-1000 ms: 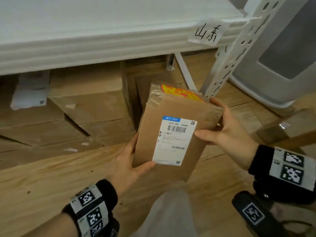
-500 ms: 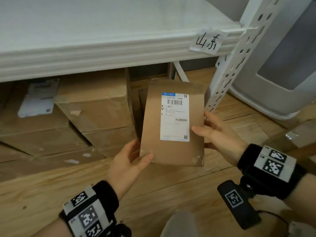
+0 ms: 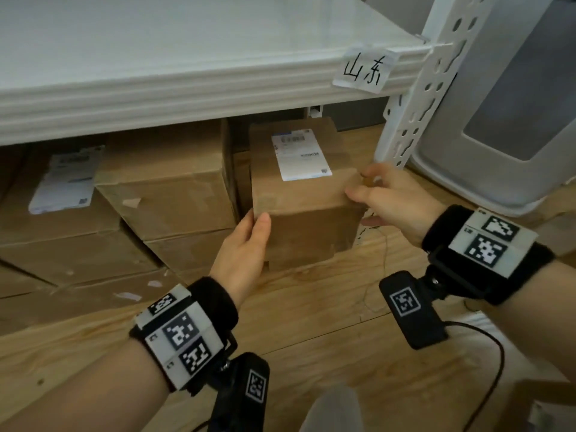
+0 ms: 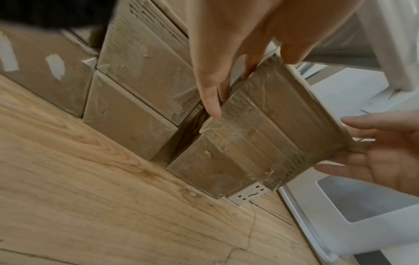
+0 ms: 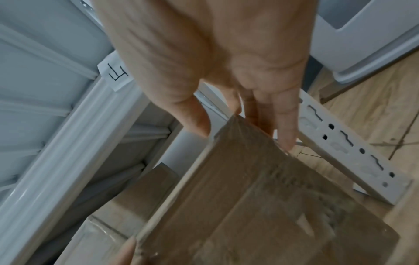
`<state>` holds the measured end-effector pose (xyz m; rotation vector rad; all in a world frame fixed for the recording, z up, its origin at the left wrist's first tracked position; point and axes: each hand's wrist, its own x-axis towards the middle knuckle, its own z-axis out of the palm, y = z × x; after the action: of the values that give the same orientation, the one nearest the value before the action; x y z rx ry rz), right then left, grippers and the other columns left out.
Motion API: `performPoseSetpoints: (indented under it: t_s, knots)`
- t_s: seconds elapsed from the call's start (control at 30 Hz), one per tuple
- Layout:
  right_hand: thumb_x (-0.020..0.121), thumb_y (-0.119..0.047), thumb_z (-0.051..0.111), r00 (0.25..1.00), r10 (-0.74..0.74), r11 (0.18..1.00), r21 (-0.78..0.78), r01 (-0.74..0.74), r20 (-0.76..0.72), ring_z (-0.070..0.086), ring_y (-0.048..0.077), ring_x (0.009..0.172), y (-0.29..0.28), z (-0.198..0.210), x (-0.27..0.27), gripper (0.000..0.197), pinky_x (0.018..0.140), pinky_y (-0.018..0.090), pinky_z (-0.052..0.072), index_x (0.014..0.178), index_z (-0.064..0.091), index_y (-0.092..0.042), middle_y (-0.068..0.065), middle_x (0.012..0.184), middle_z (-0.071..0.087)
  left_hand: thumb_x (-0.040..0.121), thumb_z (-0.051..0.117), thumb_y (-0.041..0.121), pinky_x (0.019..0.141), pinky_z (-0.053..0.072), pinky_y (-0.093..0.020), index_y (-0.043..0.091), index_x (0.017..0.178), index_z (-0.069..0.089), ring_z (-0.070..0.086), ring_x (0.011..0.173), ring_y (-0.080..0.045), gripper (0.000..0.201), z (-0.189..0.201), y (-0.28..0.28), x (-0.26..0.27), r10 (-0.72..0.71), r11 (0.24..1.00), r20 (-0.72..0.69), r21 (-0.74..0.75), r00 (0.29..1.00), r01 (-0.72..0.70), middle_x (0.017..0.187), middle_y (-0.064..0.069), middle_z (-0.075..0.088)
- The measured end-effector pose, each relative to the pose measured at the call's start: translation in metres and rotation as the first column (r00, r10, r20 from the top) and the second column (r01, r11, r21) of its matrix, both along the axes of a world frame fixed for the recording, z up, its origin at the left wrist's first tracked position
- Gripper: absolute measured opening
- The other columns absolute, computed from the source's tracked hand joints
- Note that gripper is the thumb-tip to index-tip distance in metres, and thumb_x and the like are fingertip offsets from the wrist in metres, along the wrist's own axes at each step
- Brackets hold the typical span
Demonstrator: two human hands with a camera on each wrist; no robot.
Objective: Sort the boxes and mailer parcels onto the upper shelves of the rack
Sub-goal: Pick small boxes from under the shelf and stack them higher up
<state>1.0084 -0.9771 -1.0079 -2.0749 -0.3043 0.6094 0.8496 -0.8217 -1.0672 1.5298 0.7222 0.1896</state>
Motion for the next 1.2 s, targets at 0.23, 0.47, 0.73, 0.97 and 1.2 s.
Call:
performPoseSetpoints:
  t_s: [0.23,0.47,0.73,0.97,1.2]
  knots:
    - [0.093,-0.025,0.061,0.997,0.033,0.994,0.098,-0.040,0.065,0.049,0.008,0.115,-0.008,-0.024,-0.008,0.065,0.104,0.033,0.041,0.150,0.029,-0.023,-0.022,0.112,0.050,0.092,0.038,0.062,0.119,0.021,-0.041,0.033,0.152,0.010,0.027,0.143,-0.016,0.072,-0.007,-0.003,0.021,0.024,0.995,-0.042,-0.091,0.999,-0.028,0.158,0.006,0.024]
    - [0.096,-0.017,0.055,0.999,-0.053,0.978,0.201,0.050,0.010,0.053,0.012,0.119,-0.016,-0.043,-0.020,0.042,0.106,0.039,0.042,0.135,0.044,-0.025,-0.013,0.116,0.056,0.098,0.034,0.053,0.117,0.025,-0.040,0.024,0.146,0.033,0.037,0.136,-0.014,0.056,-0.012,-0.003,0.020,0.032,0.995,-0.073,-0.092,0.997,-0.039,0.148,0.005,0.040]
    - [0.095,-0.006,0.048,0.999,-0.001,0.976,0.219,-0.007,0.036,0.051,0.014,0.122,-0.002,-0.037,-0.003,0.047,0.109,0.041,0.041,0.139,0.047,-0.021,-0.004,0.132,0.056,0.098,0.038,0.051,0.118,0.023,-0.040,0.021,0.150,0.026,0.031,0.140,-0.015,0.061,-0.005,0.000,0.036,0.100,0.974,-0.037,-0.199,0.994,-0.105,0.154,0.003,0.031]
    - [0.095,-0.027,0.057,1.000,0.009,0.971,0.239,-0.002,-0.025,0.038,0.012,0.137,-0.004,-0.052,-0.003,0.065,0.114,0.042,0.033,0.152,0.025,-0.029,-0.003,0.153,0.037,0.096,0.033,0.059,0.120,0.017,-0.040,0.032,0.150,0.023,0.026,0.142,-0.010,0.061,-0.019,0.000,0.030,0.074,0.984,-0.045,-0.157,0.996,-0.080,0.155,0.012,0.028]
    - [0.094,-0.043,0.054,0.998,-0.027,0.971,0.237,0.013,0.057,0.040,0.010,0.134,-0.003,-0.064,-0.004,0.066,0.114,0.039,0.032,0.151,0.021,-0.033,-0.004,0.152,0.038,0.095,0.035,0.059,0.118,0.021,-0.040,0.034,0.150,0.021,0.029,0.140,-0.008,0.062,-0.023,-0.005,0.027,0.063,0.994,-0.051,-0.088,0.997,-0.068,0.153,0.013,0.030]
